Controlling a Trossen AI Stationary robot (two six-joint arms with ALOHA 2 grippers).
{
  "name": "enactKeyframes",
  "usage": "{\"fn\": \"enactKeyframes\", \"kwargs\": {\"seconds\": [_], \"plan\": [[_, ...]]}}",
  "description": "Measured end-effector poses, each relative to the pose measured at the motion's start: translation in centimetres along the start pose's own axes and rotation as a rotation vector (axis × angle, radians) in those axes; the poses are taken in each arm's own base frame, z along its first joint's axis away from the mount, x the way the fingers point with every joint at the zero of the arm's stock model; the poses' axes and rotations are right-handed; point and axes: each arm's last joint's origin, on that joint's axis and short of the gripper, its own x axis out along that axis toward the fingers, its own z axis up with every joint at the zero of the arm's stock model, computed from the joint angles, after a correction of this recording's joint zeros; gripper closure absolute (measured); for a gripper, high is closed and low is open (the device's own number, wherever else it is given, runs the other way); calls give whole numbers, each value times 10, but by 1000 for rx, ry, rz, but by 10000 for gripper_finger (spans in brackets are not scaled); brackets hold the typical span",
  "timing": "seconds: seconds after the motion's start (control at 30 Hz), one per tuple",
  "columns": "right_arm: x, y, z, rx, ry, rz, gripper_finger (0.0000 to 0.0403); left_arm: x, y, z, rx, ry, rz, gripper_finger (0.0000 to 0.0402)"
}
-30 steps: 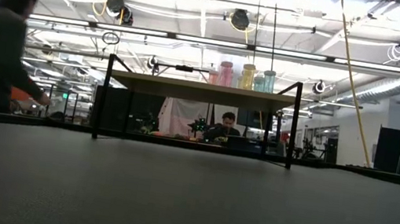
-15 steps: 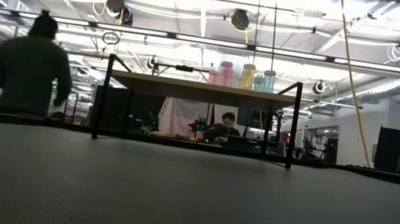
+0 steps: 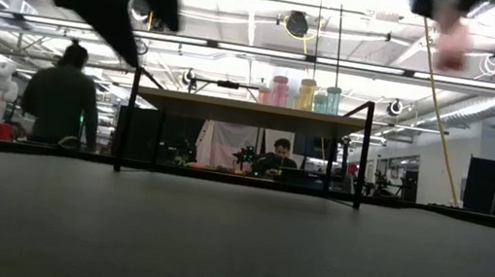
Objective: Pick and place medicine bottles onto shelf by color
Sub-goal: Put the top orange pill bottle on the shelf aligned with the other orange pill bottle
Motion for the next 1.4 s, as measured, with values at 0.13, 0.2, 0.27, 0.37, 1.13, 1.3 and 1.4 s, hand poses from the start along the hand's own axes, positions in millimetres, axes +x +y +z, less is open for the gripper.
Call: {"fn": "enactKeyframes", "kwargs": {"seconds": [0.13,0.2,0.27,0.37,1.13,1.3,1.4], "plan": [[-11,-6,44,-51,-7,-52,282,-5,3,-13,36,44,56,69],[-14,-11,65,-79,-12,-66,282,-10,3,-20,69,56,65,69],[-17,-19,86,-106,-18,-79,282,-14,5,-23,90,67,85,69],[-22,-32,115,-149,-42,-96,282,-18,13,-26,105,82,149,69],[-71,-192,178,-396,-267,-471,282,-21,104,104,-75,1,207,69],[-79,-217,173,-306,-269,-493,282,-19,119,116,-66,19,210,69],[-80,-224,171,-278,-259,-492,282,-17,127,123,-66,38,205,69]]}}
